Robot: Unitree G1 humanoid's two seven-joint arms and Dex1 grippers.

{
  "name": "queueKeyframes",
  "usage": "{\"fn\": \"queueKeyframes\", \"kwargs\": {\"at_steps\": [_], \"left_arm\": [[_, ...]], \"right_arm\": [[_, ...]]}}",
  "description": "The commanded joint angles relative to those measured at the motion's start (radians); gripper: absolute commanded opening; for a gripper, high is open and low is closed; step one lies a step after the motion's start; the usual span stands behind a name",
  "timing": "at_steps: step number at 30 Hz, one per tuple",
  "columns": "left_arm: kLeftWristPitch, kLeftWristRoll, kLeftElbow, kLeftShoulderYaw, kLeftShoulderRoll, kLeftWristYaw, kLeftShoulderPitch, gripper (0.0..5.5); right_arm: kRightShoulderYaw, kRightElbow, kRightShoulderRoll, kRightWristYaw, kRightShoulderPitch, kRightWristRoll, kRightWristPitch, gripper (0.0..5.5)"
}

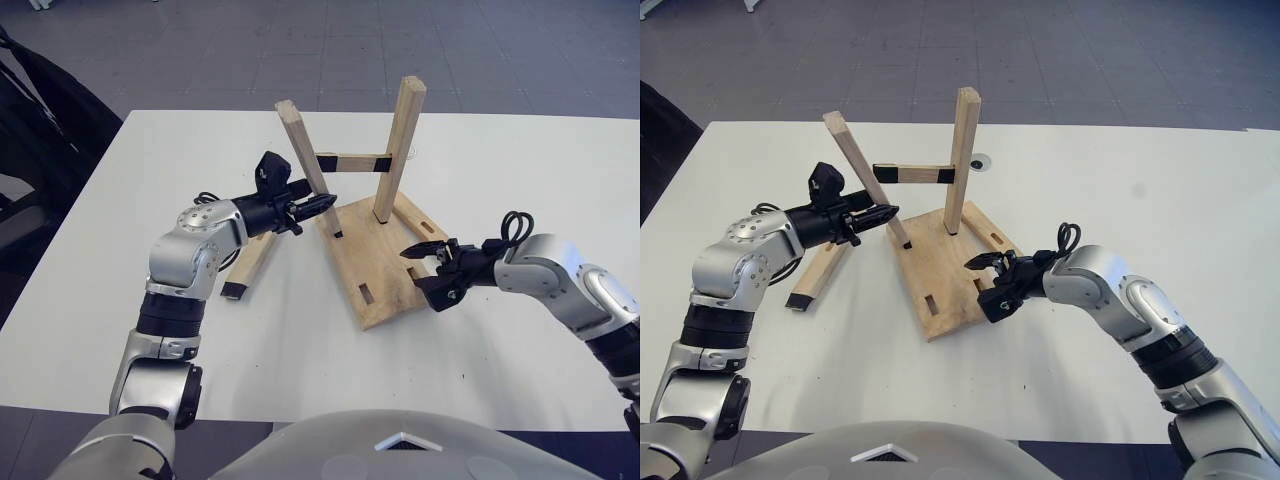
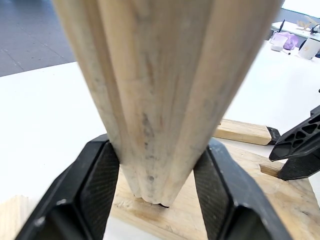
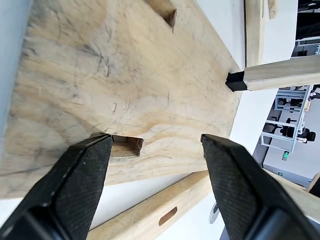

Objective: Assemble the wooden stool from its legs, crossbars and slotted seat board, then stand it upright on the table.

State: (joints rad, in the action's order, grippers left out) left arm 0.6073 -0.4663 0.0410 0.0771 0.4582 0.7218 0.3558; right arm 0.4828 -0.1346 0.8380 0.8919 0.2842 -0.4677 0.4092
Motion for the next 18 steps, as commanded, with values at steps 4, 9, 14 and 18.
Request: {"fn": "queueKeyframes", "kwargs": {"at_steps": [4,9,14,18], "left_arm": [[-0.101,0.052,0.064,-0.021,0.017,0.005,-0.212,2.10],[-0.179,0.049,0.122,-0.034,0.013,0.028,-0.234,2.10],[-0.142,0.018,0.193,-0.042,-0.013,0.026,-0.208,2.10],[-0.101,-0.009,0.232,-0.045,-0.020,0.024,-0.198,2.10]], "right_arm": [[0.035,0.014,-0.001,0.055,-0.046,0.004,-0.001,3.26],[0.041,0.057,0.013,0.054,-0.042,-0.015,0.021,3.26],[0.050,0.110,0.026,0.033,-0.042,-0.053,0.075,3.26],[0.057,0.143,0.033,0.018,-0.045,-0.084,0.110,3.26]]}}
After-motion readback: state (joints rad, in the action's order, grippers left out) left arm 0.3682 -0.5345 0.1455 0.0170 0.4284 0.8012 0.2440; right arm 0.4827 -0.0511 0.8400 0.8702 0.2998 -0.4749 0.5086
